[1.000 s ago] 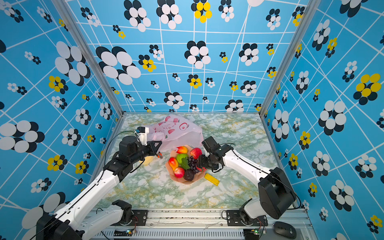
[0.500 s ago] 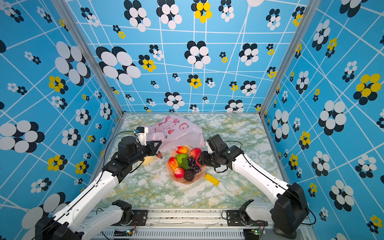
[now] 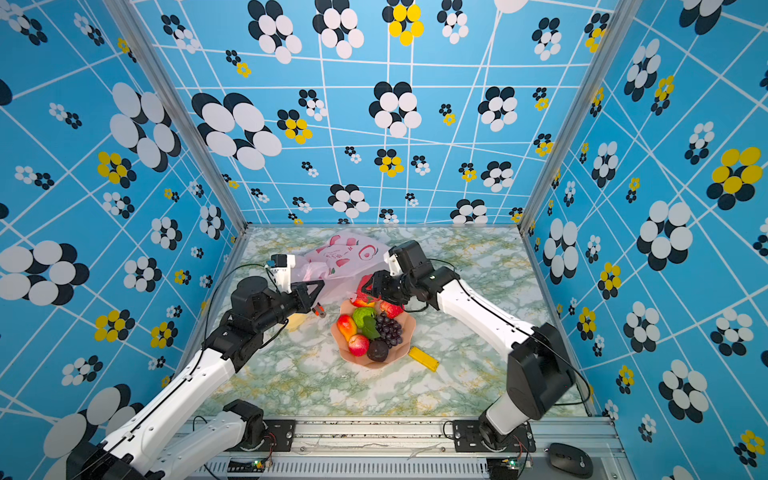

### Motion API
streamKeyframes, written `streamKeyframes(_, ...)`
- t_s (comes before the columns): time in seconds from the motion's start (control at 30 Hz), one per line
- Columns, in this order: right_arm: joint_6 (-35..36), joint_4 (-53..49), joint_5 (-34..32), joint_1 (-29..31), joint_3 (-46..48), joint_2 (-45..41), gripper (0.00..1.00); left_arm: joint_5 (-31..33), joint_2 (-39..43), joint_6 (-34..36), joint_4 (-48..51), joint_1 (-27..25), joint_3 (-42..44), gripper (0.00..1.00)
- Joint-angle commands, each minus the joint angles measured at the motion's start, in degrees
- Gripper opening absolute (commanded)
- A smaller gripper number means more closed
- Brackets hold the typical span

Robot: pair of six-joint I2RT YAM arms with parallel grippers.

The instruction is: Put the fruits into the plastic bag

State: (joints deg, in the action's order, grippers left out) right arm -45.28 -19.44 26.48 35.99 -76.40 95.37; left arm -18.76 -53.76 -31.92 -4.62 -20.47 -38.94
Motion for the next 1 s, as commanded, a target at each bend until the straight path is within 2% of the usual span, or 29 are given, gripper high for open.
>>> streamKeyframes(0.0, -2.1, 3.7, 4.3, 0.4, -4.2, 4.1, 0.44, -1.7, 0.9, 1.7, -5.0, -0.7, 1.1, 0.0)
streamKeyframes(0.13, -5.0, 7.3, 5.7, 0.7, -7.8, 9.1, 0.44, -3.4, -0.5, 2.9, -6.6, -1.8, 0.4, 0.0)
streamKeyframes(0.4, -11.7, 15.0, 3.9, 1.5, -12.5, 15.6, 0.46, -4.4, -3.4, 2.8, -9.3, -3.3, 0.4, 0.0)
streamKeyframes(0.57, -11.7, 15.5, -5.1, 1.2, -13.8, 16.0, 0.47, -5.9, -4.5, 2.6, -9.6, -3.7, -0.2, 0.0)
streamKeyframes(0.63, -11.6, 16.6, -6.5, 1.6, -14.5, 16.9, 0.47, -6.2, -4.6, 2.5, -9.9, -3.8, -0.4, 0.0)
streamKeyframes(0.8, -13.1, 16.6, -3.7, 4.3, -18.3, 21.5, 0.48, -5.8, -5.0, 1.9, -11.1, -3.8, -0.7, 0.0)
streamKeyframes(0.97, -14.2, 18.8, -3.2, 4.4, -19.4, 24.1, 0.52, -7.4, -7.0, -0.5, -14.5, -3.7, -0.4, 0.0)
